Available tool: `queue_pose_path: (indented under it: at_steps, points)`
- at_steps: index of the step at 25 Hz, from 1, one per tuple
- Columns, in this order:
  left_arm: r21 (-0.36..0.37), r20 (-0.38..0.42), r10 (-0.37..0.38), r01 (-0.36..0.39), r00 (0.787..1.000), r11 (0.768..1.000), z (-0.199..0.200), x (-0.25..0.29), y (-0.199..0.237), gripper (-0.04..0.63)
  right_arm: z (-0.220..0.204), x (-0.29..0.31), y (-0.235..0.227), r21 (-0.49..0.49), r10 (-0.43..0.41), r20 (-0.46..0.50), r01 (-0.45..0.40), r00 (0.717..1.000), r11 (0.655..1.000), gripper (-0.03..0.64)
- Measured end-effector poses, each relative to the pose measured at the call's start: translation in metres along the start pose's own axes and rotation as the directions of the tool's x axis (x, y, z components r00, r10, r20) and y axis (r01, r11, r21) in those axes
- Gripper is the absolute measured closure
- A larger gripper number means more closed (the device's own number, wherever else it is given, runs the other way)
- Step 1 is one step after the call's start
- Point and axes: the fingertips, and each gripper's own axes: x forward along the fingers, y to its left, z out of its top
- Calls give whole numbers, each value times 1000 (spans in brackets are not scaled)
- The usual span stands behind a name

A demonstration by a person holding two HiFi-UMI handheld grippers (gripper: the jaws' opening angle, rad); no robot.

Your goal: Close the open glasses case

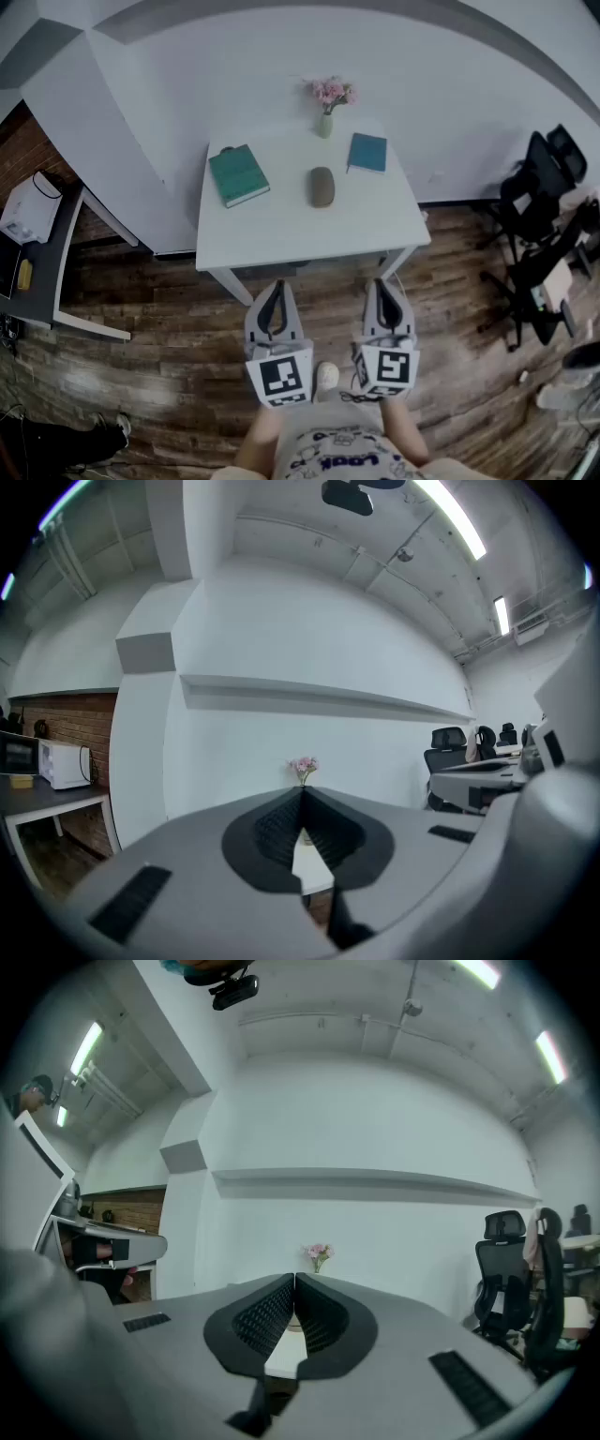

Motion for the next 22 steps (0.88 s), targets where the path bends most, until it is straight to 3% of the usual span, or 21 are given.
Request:
queue_pose_path:
  at_steps: [22]
  points:
    - [16,-19,44,-43,999,999,-10,49,-9,595,-14,51,-37,26,35,1,-35,999,999,615]
